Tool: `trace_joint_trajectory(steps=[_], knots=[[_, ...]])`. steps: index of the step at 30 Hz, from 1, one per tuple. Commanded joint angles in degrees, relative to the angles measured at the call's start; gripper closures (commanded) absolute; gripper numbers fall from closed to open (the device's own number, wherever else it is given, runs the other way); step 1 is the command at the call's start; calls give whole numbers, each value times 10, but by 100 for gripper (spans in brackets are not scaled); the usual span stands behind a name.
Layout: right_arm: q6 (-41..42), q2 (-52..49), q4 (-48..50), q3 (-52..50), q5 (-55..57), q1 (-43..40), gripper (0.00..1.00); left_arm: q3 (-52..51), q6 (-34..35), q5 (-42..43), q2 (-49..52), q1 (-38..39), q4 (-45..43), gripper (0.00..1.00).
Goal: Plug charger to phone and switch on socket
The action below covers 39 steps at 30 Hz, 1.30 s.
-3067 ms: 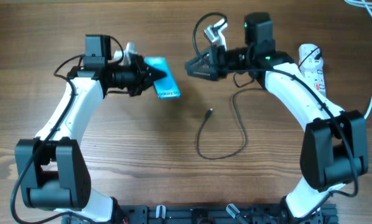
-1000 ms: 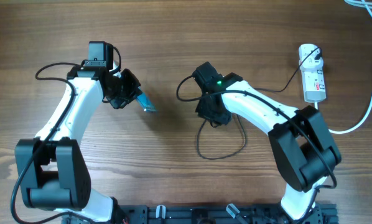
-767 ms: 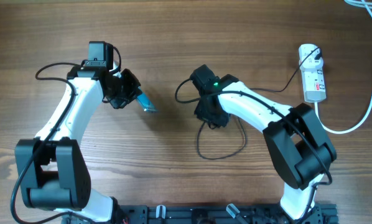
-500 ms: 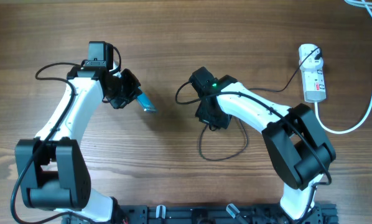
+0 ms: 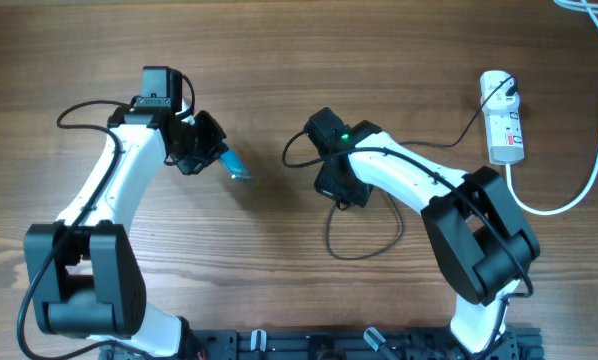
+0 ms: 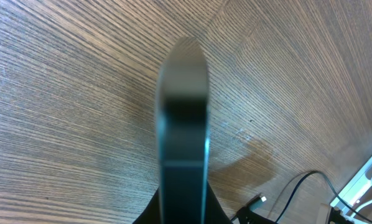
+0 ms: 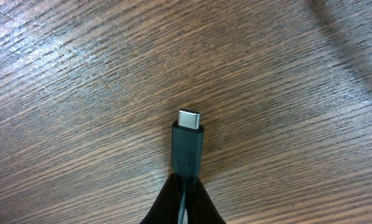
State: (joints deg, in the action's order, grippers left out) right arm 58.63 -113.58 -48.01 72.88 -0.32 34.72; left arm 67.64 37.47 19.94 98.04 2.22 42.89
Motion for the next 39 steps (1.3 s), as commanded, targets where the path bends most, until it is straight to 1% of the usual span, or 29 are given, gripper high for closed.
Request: trace_joint_trajectory(steps=[1,2,4,6,7,9,12,14,16,18,20,22,24,27,28,30,32,35,37,39], knots=[[-66,-18,5,-1,20,1,96,4,-12,-1,-2,3,3,96],[-95,-18,6,0,20,0,96,4,-10,0,-2,2,7,96],[-127,-17,5,1,7,-4,96,4,-6,4,-2,2,4,96],[-192,-13,10,3,-34,-13,96,4,-8,22,-3,2,-9,96],[-225,-8,14,5,-58,-19,96,4,-20,42,-5,2,-21,96],[-324,16,34,6,-143,-39,96,4,-88,136,-16,2,-64,96],[-478,61,51,6,-311,-65,96,4,-140,283,-31,-3,-121,96],[-587,97,45,6,-453,-78,96,4,-146,371,-37,-9,-157,96],[-659,134,30,6,-547,-85,96,4,-146,462,-40,-17,-195,96],[-695,168,20,6,-586,-85,96,4,-146,527,-41,-21,-220,96],[-695,201,19,6,-590,-85,96,4,-146,587,-41,-21,-248,96],[-690,229,20,6,-590,-85,96,4,-146,615,-41,-16,-263,96],[-676,250,21,6,-591,-85,96,4,-146,623,-41,-6,-269,96],[-620,258,34,6,-591,-84,96,4,-145,622,-41,6,-275,96],[-597,258,38,6,-591,-83,96,4,-134,620,-41,9,-282,96],[-573,258,43,6,-591,-79,96,4,-88,596,-41,9,-292,96],[-539,258,55,6,-589,-72,96,4,-28,553,-41,9,-304,96],[-490,258,64,6,-536,-62,96,4,26,539,-41,9,-342,96],[-471,258,65,6,-512,-54,96,4,48,538,-41,9,-375,96],[-445,258,67,6,-502,-49,96,4,50,532,-41,9,-396,96]])
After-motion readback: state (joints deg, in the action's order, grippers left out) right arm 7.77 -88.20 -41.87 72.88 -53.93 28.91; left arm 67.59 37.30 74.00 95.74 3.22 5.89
